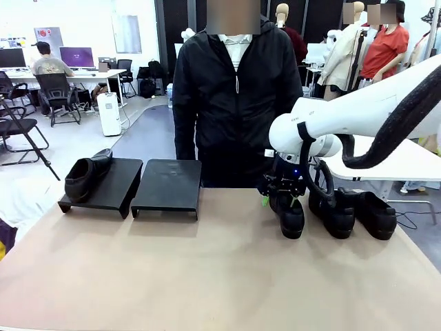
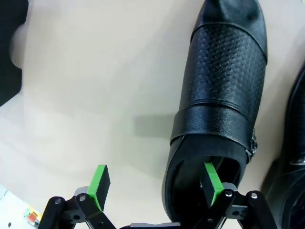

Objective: Organize the shoes by placing them on the stand.
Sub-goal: Pick up one Shoe and place it in the middle of the table.

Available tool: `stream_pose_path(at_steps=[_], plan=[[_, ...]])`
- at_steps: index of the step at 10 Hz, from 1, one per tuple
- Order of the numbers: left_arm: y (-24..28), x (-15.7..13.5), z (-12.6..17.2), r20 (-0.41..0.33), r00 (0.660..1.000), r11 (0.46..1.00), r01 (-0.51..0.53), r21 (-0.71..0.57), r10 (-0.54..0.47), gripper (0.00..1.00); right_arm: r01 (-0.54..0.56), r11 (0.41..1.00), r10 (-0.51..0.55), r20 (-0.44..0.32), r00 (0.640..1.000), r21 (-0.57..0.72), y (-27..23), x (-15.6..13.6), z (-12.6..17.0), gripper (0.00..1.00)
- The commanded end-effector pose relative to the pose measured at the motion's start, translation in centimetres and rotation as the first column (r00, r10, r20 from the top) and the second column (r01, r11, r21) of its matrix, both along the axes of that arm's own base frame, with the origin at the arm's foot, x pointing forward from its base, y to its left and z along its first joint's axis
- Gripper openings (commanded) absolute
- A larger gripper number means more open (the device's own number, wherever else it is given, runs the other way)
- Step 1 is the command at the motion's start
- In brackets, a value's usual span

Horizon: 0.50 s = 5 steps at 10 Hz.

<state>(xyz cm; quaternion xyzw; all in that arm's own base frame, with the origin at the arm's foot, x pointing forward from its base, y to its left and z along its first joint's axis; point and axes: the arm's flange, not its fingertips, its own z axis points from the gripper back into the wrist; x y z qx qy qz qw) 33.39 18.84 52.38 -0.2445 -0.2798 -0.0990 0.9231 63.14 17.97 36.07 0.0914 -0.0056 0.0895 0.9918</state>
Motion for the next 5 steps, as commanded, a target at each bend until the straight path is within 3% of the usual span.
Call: stream_pose_path(at_steps=[1,2,5], plan=[[-0.01,-0.1,-0.14,0.021,1.0,1.0,0.015,-0.013,-0.015,1.0,0.019,0.999,-0.02,-0.02,1.0,-0.043,0.56,0.75,0.61,0.4],[-0.01,-0.1,-0.14,0.021,1.0,1.0,0.015,-0.013,-0.015,1.0,0.013,0.999,-0.015,-0.024,1.0,-0.047,0.59,0.74,0.52,0.0],[-0.01,-0.1,-0.14,0.021,1.0,1.0,0.015,-0.013,-0.015,1.0,0.036,0.995,-0.041,-0.052,0.998,-0.092,0.77,0.58,-0.24,0.0]])
